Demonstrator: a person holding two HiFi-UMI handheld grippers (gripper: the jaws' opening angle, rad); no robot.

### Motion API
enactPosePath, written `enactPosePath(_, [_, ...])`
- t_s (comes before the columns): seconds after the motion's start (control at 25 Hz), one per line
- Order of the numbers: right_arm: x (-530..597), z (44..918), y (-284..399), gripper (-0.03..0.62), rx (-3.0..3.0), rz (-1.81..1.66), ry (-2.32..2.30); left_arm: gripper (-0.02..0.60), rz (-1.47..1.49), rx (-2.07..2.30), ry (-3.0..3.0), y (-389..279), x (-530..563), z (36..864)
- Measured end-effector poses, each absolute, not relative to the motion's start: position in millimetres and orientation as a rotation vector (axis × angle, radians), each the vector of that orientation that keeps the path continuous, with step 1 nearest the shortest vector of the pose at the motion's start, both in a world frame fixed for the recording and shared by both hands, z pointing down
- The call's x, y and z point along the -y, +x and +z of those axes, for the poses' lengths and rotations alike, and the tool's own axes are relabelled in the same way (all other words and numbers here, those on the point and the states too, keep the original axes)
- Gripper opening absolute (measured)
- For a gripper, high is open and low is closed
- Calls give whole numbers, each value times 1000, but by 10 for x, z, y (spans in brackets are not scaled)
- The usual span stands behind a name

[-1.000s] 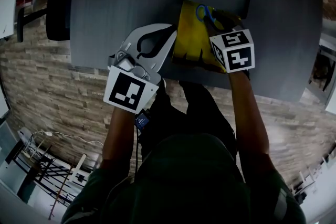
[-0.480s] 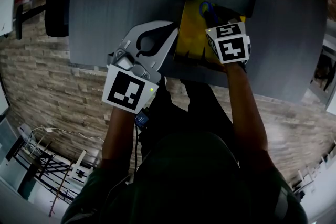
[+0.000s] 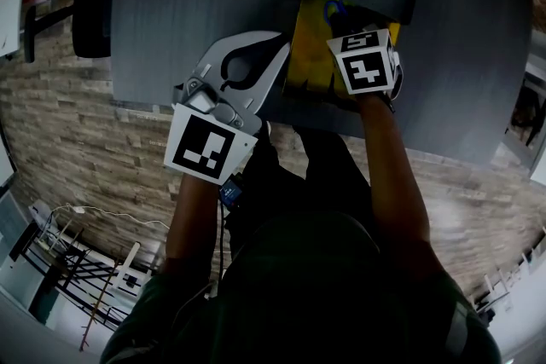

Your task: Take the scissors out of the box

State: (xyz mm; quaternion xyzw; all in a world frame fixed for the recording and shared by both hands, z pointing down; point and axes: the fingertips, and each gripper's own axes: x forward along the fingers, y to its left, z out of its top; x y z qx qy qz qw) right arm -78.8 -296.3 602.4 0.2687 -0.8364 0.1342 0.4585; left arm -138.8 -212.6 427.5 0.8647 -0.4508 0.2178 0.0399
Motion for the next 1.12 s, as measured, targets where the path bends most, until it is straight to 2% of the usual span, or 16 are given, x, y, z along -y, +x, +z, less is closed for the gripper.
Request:
enactPosePath(0.48, [2924, 5988, -691, 81, 2105, 425, 668, 0, 674, 1388, 2665, -1298, 2073, 4173])
enactPosePath(1.12, [2851, 5380, -591, 80, 2205, 388, 754, 0, 687, 1390, 2725, -1204, 1982, 3814])
